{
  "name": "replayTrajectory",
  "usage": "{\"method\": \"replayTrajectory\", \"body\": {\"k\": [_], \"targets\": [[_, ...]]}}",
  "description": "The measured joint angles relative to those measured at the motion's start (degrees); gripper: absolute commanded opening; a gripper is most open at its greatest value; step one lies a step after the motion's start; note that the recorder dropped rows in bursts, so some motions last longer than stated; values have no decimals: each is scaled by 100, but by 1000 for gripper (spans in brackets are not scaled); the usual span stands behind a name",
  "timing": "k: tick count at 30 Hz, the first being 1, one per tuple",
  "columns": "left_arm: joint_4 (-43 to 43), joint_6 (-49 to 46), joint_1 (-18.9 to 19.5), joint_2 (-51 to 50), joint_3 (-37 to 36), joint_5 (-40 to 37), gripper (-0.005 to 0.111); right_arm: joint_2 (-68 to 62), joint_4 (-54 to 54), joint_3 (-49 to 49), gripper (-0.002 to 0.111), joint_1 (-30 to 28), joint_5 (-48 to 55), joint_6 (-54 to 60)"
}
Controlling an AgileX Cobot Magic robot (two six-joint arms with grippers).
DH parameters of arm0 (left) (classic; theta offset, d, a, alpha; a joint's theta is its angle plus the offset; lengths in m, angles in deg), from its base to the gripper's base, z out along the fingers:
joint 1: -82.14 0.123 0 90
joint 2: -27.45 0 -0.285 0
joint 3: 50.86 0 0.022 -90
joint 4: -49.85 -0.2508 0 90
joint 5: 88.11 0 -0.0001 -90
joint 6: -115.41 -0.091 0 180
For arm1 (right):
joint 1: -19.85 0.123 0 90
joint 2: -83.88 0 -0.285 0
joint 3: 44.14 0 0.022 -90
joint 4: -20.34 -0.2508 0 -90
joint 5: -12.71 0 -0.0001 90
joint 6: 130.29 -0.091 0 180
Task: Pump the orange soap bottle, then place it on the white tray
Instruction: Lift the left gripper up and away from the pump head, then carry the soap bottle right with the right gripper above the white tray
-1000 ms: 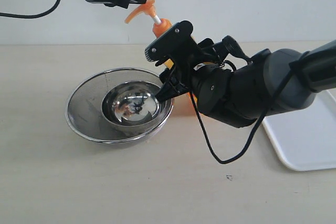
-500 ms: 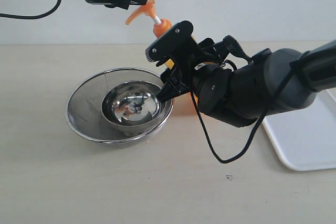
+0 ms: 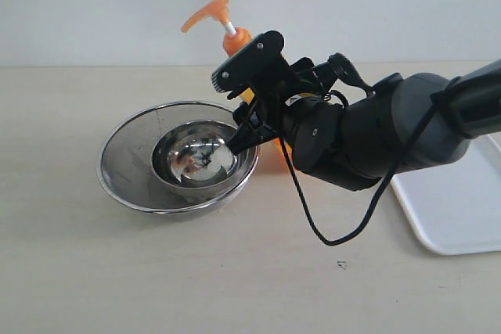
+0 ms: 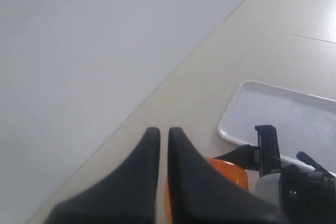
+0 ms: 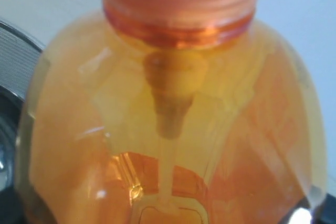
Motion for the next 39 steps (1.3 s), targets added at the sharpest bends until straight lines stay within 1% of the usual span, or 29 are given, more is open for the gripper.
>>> {"method": "replayTrajectory", "body": {"k": [11,15,20,28,34,39], "targets": [[-155,95,0,709,0,451,5,0,-10,0,0,0,-23,-124],[-315,253,0,1076,-170,636,5,0,-11,0,0,0,-31,-259],[-613,565,0,1713,-757,1305,5,0,-141,0,0,0,-102,-428],[-690,883,0,2906,-1846,2294,5,0,-562,0,0,0,-309,-850],[-690,1006,0,3749,-2420,2606,5,81,-849,0,0,0,-291,-1227],[-690,1194,0,4089,-2846,2687,5,239,-1050,0,0,0,-366,-1287]]}}
